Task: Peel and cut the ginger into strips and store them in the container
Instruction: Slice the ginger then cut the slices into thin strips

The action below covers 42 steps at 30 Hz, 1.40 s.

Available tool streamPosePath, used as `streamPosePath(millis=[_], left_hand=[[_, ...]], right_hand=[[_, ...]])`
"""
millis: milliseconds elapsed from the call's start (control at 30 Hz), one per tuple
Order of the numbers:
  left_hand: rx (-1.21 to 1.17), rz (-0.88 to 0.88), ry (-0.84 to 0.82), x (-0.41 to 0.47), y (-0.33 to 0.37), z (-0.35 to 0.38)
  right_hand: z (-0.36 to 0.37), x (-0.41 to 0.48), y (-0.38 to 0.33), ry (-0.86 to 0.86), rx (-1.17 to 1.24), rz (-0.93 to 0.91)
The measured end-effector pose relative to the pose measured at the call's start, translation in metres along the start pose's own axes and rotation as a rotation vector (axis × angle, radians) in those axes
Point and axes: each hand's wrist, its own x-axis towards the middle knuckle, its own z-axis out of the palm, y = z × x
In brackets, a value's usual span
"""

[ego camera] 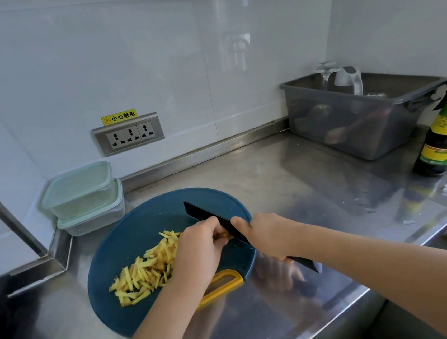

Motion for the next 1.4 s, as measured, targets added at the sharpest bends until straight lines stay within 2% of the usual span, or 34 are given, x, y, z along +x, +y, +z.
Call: streamPosePath(millis=[133, 233, 300, 500, 700, 1033, 1167, 1333, 1400], left_hand=[[-0.026, -0.005, 0.007, 0.002, 0.0, -0.001], [-0.033, -0.016, 0.004, 0.0, 0.001, -0.001], [-0.035, -0.015, 0.012, 0.0, 0.001, -0.001], [-0.042, -0.018, 0.04, 0.0, -0.001, 0.002], [-0.028, -0.027, 0.056, -0.002, 0.001, 0.002], [0.029, -0.028, 0.077, -0.005, 0.006, 0.0], [0.036, -0.019, 0.08, -0.006, 0.007, 0.0], [0.032, -0.021, 0.08, -0.006, 0.007, -0.001], [0.031, -0.021, 0.082, -0.006, 0.008, -0.001]], right_hand=[[-0.004, 0.007, 0.001, -0.144, 0.183, 0.251], [-0.013, 0.008, 0.014, -0.278, 0.434, 0.295], [-0.013, 0.01, 0.02, -0.288, 0.478, 0.258], [-0.024, 0.003, 0.005, -0.222, 0.352, 0.159], [-0.022, -0.001, -0.002, -0.179, 0.234, 0.178], [-0.016, -0.006, -0.005, -0.16, 0.197, 0.179], [-0.012, -0.007, -0.005, -0.108, 0.085, 0.109], [-0.007, -0.01, -0.004, -0.003, 0.103, 0.081], [-0.005, -0.009, -0.004, 0.03, 0.053, 0.008]])
